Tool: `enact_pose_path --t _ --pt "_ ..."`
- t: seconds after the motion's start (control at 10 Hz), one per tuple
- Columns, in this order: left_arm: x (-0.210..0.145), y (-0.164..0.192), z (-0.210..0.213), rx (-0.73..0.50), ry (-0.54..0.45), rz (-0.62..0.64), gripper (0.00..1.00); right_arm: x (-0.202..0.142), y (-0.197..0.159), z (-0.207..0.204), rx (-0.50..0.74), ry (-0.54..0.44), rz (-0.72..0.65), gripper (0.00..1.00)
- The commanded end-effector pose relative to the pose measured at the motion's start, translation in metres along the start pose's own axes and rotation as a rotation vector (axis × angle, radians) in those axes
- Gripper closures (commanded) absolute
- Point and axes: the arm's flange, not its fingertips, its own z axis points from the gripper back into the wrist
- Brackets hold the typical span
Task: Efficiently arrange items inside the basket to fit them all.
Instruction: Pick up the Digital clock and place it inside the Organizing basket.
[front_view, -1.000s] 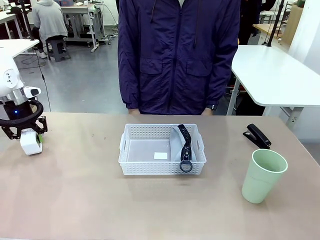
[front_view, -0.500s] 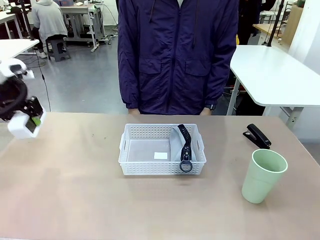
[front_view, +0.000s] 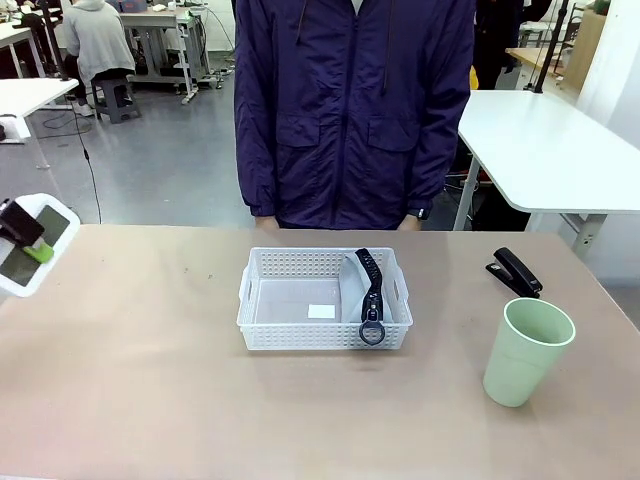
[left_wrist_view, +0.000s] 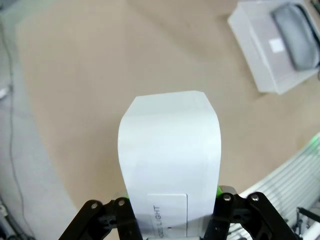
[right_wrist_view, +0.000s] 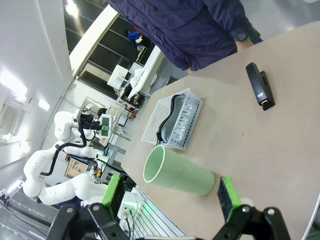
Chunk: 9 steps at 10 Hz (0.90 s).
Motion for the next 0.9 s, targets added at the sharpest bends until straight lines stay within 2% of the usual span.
enact_pose_path --t 0.0,0.4,0.5,0.6,0.8 --pt "0.006 0.002 0.007 0.026 -0.007 0.027 1.0 0.003 0.0 0.0 0.012 -0.016 0.027 0.0" --pt "0.006 0.002 0.007 0.026 -0.007 0.027 1.0 0.003 0.0 0.0 0.012 -0.016 0.027 0.0" --pt "0.003 0.001 0.004 0.005 -0.008 0.012 0.48 0.003 0.0 0.0 0.012 -0.016 0.027 0.0" --pt "0.019 -0.03 0.005 -0.025 -0.006 -0.052 0.48 0.003 0.0 0.0 0.012 -0.016 0.027 0.0" --pt "0.073 -0.127 -0.005 0.093 0.072 -0.151 0.48 0.003 0.0 0.0 0.012 -0.016 0.027 0.0"
